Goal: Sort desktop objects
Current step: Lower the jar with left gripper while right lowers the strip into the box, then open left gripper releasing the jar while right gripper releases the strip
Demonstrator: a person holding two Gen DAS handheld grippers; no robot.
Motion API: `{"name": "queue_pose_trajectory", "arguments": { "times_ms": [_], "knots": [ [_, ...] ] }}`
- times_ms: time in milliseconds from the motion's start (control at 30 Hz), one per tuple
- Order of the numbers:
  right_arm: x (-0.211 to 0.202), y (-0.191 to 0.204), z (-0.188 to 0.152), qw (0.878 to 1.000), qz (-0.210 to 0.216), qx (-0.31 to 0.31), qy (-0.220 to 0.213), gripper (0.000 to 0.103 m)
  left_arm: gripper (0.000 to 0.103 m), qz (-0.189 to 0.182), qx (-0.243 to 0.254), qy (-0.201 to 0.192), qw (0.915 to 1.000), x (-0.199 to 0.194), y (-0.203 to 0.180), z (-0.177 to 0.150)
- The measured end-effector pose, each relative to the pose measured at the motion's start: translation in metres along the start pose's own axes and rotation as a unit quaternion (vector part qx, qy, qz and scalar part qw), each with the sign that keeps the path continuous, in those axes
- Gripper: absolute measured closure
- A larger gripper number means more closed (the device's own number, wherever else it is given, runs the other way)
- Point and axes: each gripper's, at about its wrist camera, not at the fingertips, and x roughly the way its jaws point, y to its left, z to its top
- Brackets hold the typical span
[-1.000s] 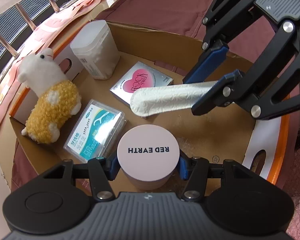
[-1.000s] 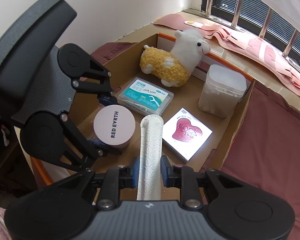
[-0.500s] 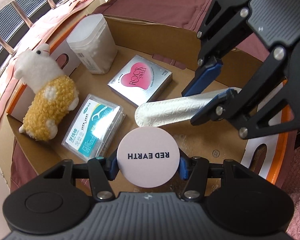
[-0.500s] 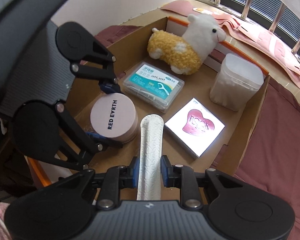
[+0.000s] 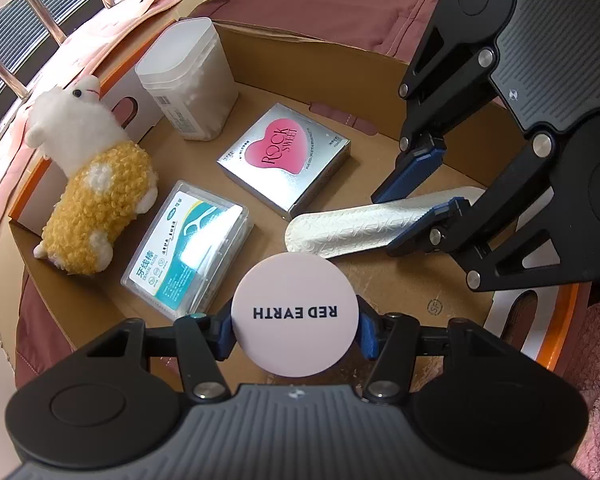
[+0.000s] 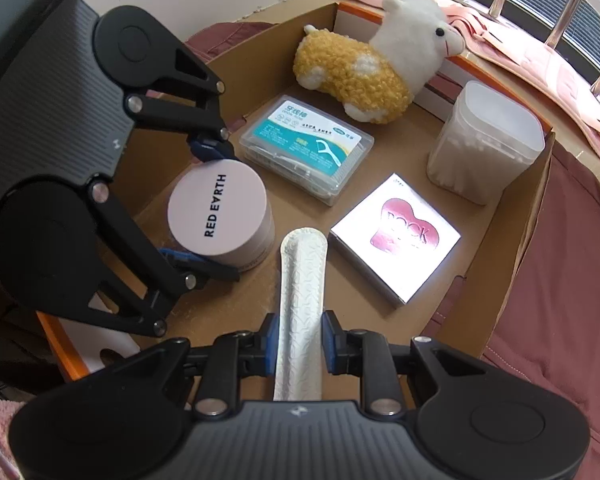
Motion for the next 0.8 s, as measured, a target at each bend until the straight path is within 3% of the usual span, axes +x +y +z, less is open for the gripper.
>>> {"name": "queue_pose_trajectory", "arguments": {
  "times_ms": [533,800],
  "knots": [
    [0.0091,-0.0012,-0.0029,1.000,0.009,0.010,0.018,0.080,0.044,-0.010,-0.011,0.002,0.9999,-0.0028,0.0046,-0.0044],
    [0.0069,-0.0035,-0.0012,0.999,0.018,0.022,0.017,0.078,0.037,-0.010,-0.014,0.000,0.9999,-0.0089,0.0060,-0.0065]
  ]
}}
